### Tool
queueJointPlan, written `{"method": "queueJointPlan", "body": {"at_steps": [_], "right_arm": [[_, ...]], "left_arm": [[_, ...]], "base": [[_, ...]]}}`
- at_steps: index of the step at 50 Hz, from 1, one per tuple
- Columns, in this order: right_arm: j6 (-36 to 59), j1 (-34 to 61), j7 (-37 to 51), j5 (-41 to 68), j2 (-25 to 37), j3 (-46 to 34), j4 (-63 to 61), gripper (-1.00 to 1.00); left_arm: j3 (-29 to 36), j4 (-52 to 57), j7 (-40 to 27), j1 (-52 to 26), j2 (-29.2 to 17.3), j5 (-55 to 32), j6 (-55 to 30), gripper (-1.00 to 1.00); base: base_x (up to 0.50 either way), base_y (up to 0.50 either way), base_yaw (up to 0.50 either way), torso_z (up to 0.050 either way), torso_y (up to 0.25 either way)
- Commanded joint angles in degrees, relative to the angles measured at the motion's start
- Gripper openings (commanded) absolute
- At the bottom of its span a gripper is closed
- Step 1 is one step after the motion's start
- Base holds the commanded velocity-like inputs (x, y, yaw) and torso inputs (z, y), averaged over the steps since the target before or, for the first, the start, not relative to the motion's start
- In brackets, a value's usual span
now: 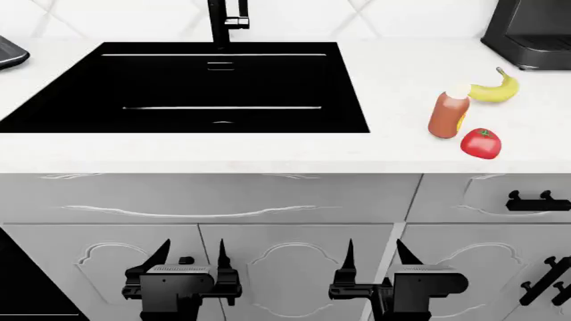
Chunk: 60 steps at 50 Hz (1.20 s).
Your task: Pick up the fruits and vegetables and place them in the sink. Turn on the sink faucet to wash them. Then turn the sink off and put them in the tray.
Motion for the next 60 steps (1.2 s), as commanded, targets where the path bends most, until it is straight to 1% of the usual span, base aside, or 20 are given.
{"method": "queueJointPlan", "body": {"at_steps": [1,4,11,15,21,25,30,33,36,42,53,60], "right_arm": [[-0.19,-0.42,1.08,0.78,0.90,-1.26,-0.43,1.00],[-0.26,-1.50,2.13,1.34,1.55,-2.09,-2.17,1.00],[-1.22,-1.42,3.24,2.09,2.79,-3.16,-1.48,1.00],[1.31,-1.40,3.56,2.53,3.61,-3.53,-4.25,1.00],[13.21,-1.15,3.13,4.38,6.17,-3.10,-16.54,1.00],[23.21,0.14,2.85,6.07,8.37,-2.18,-26.19,1.00],[36.48,4.05,2.37,8.40,11.06,-1.03,-35.77,1.00],[41.08,6.29,2.11,9.86,12.12,0.19,-39.66,1.00],[44.73,8.22,1.52,12.86,12.10,2.89,-42.54,1.00],[48.43,10.06,-0.09,16.72,13.01,5.41,-46.33,1.00],[52.57,12.87,-2.08,22.27,14.24,8.91,-51.54,1.00],[54.06,14.37,-3.15,25.35,14.75,10.85,-53.52,1.00]], "left_arm": [[0.94,0.70,-0.55,0.20,-0.88,-1.74,-0.27,1.00],[1.55,2.82,-0.93,0.63,-1.68,-3.15,-1.24,1.00],[2.25,6.05,-1.92,1.02,-2.77,-5.02,-3.36,1.00],[2.63,9.39,-2.65,0.20,-3.53,-5.53,-6.74,1.00],[3.40,21.15,-3.65,-2.32,-5.61,-6.03,-19.35,1.00],[3.87,28.74,-3.83,-4.49,-7.35,-6.44,-27.49,1.00],[3.30,38.81,-3.49,-9.77,-9.83,-8.10,-40.09,1.00],[1.99,42.94,-3.32,-13.48,-10.41,-9.95,-46.60,1.00],[0.79,46.00,-3.18,-16.18,-10.75,-11.52,-51.15,1.00],[-0.80,49.75,-2.94,-19.70,-10.78,-14.10,-57.01,1.00],[-2.02,53.26,-2.75,-22.27,-10.87,-16.70,-61.58,1.00],[-4.37,57.52,-2.90,-26.35,-10.55,-19.73,-68.59,1.00]], "base": [[0.00,0.00,0.00,0.000,0.000],[0.00,0.00,0.00,0.000,0.000],[0.00,0.00,0.00,0.000,0.000],[0.00,0.00,0.00,0.000,0.000],[0.00,0.00,0.00,0.000,0.000],[0.00,0.00,0.00,0.000,0.000],[0.00,0.00,0.00,0.028,0.000],[0.00,0.00,0.00,0.050,0.000],[0.00,-0.04,0.00,0.050,0.000],[0.05,-0.50,0.00,0.050,0.000],[0.11,-0.50,0.00,0.050,0.000],[0.17,-0.50,0.00,0.050,0.000]]}}
